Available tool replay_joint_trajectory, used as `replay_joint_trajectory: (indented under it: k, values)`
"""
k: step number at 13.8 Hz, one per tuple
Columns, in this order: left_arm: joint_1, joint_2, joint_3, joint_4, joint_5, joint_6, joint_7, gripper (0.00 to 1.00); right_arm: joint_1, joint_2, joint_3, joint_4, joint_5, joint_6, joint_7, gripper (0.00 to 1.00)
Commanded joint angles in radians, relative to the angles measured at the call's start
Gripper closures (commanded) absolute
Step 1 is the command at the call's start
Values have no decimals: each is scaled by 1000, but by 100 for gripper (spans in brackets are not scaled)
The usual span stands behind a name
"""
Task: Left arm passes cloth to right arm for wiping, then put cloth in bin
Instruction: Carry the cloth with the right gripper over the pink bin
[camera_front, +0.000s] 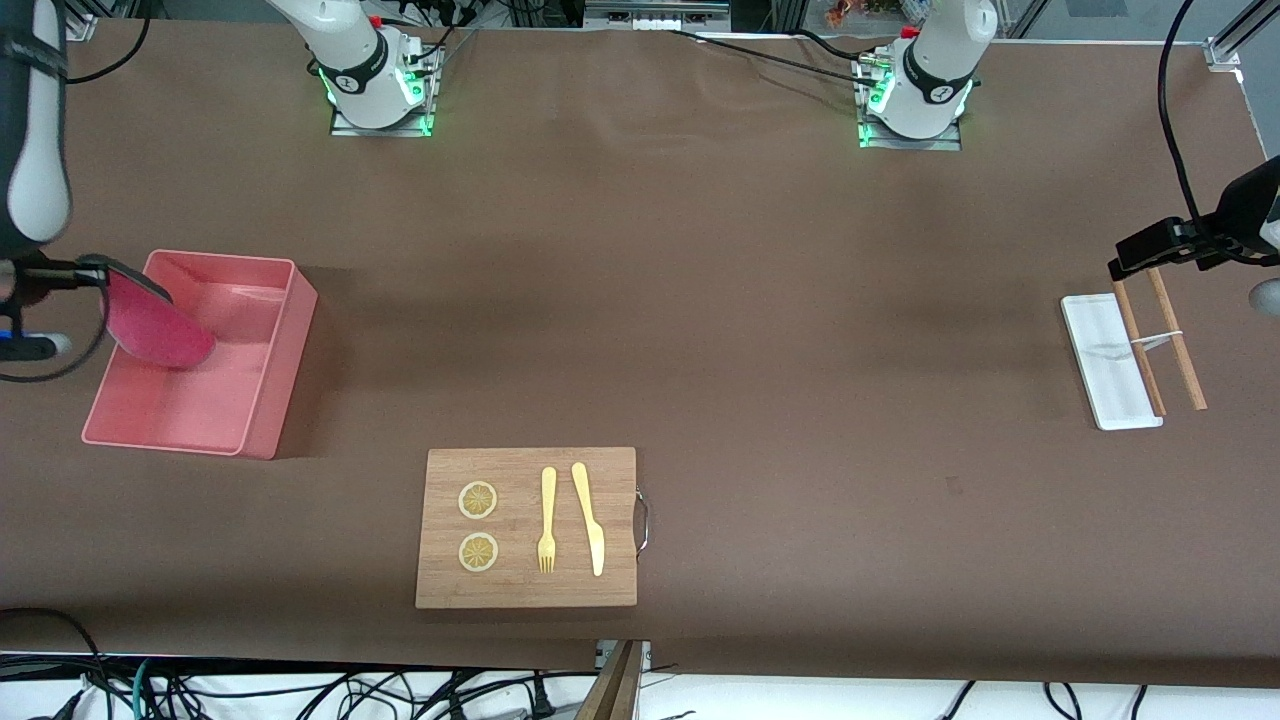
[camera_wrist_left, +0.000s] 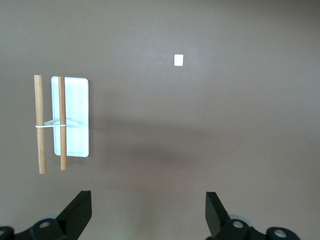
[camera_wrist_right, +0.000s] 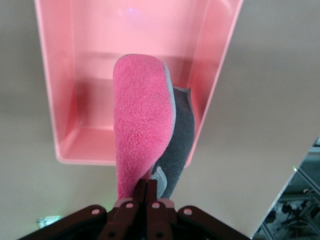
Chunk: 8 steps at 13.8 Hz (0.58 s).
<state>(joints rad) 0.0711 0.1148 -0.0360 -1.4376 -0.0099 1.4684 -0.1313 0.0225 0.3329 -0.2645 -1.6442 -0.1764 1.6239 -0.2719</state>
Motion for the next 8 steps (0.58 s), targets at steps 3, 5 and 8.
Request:
replay_joint_trajectory:
  k: [3,5,8]
  values:
    - [-5,13,2,48,2,-23,-2,0,1,44,2,-150,41,233,16,100]
    - [-10,13,-1,51,-5,-20,4,0,2,78,2,-195,64,347,16,100]
    - [-20,14,-5,59,-7,-13,7,0,1,117,2,-200,98,447,13,0]
